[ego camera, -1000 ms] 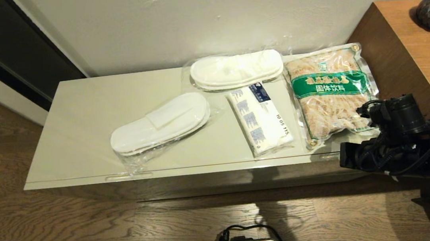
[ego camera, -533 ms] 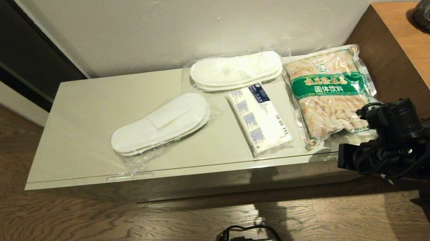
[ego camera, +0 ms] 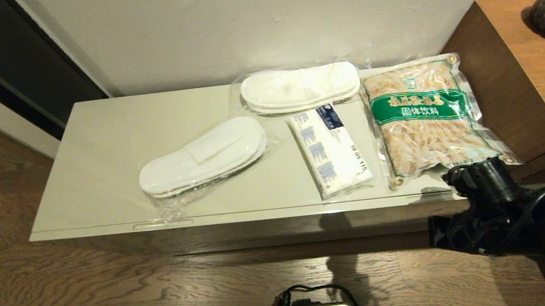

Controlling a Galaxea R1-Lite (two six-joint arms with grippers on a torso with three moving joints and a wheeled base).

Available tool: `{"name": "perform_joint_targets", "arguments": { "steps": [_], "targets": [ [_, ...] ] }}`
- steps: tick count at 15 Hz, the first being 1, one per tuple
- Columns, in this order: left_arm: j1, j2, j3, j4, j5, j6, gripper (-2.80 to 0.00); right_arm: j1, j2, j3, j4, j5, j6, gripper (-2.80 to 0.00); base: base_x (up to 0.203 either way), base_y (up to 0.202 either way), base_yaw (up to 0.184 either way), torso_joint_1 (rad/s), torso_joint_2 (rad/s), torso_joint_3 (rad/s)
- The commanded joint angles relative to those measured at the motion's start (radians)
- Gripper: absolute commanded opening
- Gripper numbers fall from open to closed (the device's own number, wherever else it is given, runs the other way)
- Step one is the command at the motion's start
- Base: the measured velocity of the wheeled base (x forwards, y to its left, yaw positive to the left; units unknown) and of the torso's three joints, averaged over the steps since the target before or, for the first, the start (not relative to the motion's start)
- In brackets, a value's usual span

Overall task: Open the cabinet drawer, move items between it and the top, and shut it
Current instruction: Open the drawer

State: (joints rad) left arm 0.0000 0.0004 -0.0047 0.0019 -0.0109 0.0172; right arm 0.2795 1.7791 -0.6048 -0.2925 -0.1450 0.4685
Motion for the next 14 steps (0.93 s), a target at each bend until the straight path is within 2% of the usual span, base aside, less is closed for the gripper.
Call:
{"name": "perform_joint_targets", "arguments": {
  "steps": [1, 3, 7, 14],
  "targets": [
    [0.000, 0.000, 0.000, 0.001, 0.000, 0.000, -2.80, 0.001, -0.031, -0.002, -0.007, -0.002, 0.002, -2.80, 0.000, 0.000, 0.000, 0.000, 0.00, 0.000],
    [0.000, -0.002, 0.000, 0.001, 0.000, 0.000, -2.80, 0.001, -0.086, -0.052, 0.012, 0.000, 0.000, -2.80, 0.000, 0.000, 0.000, 0.000, 0.00, 0.000],
    [0.000, -0.002, 0.000, 0.001, 0.000, 0.001, -2.80, 0.001, -0.156, -0.193, 0.153, -0.004, 0.001, -2.80, 0.000, 0.000, 0.000, 0.000, 0.00, 0.000],
    [0.000, -0.002, 0.000, 0.002, -0.001, 0.000, -2.80, 0.000, -0.051, -0.186, 0.096, -0.011, 0.024, -2.80, 0.000, 0.000, 0.000, 0.000, 0.00, 0.000]
  ]
}}
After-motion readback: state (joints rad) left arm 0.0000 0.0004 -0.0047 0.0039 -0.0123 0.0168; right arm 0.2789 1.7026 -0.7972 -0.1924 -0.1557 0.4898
